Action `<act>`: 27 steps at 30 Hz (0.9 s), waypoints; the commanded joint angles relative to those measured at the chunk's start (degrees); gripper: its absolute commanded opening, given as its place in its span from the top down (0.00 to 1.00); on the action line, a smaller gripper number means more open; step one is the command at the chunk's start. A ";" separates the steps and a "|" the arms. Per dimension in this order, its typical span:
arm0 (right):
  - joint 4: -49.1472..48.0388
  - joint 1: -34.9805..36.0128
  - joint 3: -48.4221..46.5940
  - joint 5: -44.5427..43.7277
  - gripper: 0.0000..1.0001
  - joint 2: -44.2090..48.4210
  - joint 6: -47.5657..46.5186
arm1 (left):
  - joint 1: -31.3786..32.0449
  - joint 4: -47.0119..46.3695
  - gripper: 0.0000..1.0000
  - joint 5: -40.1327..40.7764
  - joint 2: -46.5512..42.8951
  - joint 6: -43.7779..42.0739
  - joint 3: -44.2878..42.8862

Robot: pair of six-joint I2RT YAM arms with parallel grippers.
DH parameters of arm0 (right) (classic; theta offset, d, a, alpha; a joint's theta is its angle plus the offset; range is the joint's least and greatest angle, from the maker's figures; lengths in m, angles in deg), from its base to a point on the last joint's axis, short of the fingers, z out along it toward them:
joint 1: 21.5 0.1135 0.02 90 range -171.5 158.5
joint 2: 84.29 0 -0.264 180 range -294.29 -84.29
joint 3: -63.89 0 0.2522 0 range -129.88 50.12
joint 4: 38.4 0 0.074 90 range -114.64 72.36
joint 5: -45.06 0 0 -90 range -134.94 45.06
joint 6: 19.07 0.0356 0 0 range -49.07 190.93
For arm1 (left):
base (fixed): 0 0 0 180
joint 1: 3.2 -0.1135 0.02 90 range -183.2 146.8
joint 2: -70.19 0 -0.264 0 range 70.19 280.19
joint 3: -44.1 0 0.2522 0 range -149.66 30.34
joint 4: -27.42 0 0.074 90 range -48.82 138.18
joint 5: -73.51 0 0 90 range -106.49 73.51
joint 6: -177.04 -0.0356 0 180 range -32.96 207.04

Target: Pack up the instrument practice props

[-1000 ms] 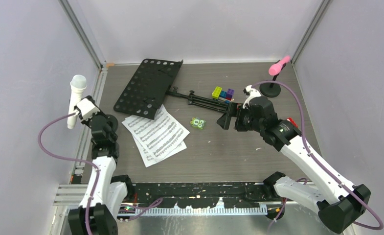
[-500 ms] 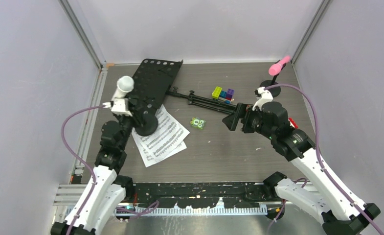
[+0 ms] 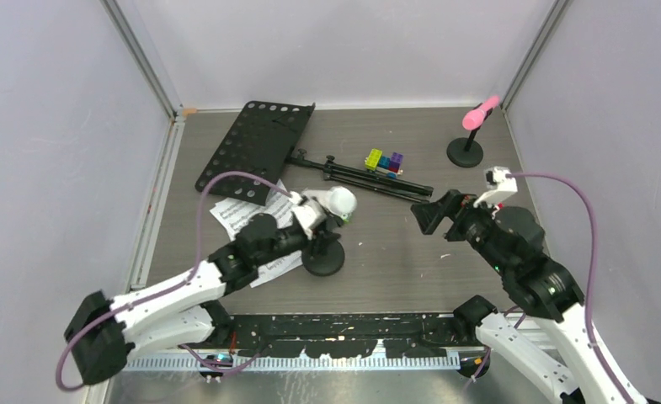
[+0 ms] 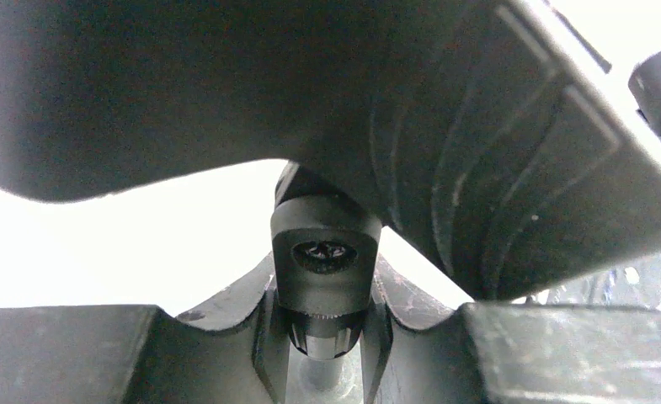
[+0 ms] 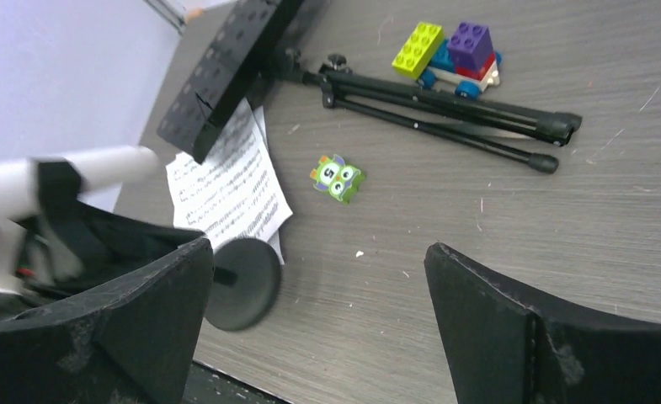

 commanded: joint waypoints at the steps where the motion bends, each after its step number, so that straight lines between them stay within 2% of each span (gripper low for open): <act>1: -0.92 0.20 0.61 -3.88 0.00 5.48 -0.63 | 7.63 -14.81 1.00 -1.71 8.91 -7.34 -5.06; 6: 0.04 0.20 0.97 -4.85 0.00 10.00 -1.40 | 9.51 -33.60 1.00 -8.31 21.36 -6.31 -4.05; 12: 1.88 0.16 1.39 -5.54 0.00 11.69 -1.46 | 9.63 -48.74 1.00 -12.29 35.21 -4.14 -6.10; 16: 2.74 0.16 1.19 -5.77 0.00 12.12 -1.56 | 9.59 -60.27 1.00 -10.00 42.40 -5.90 -5.99; 18: 3.20 0.22 1.14 -5.82 0.00 12.39 -1.67 | 9.64 -60.54 1.00 -8.78 44.50 -6.95 -6.61; 21: 3.67 0.16 1.38 -5.98 0.00 12.75 -1.67 | 9.60 -60.37 0.93 -7.32 46.34 -7.69 -7.00; 27: 3.80 0.14 1.99 -6.22 0.00 13.00 -2.09 | 9.64 -61.55 0.60 -3.37 46.41 -9.03 -3.82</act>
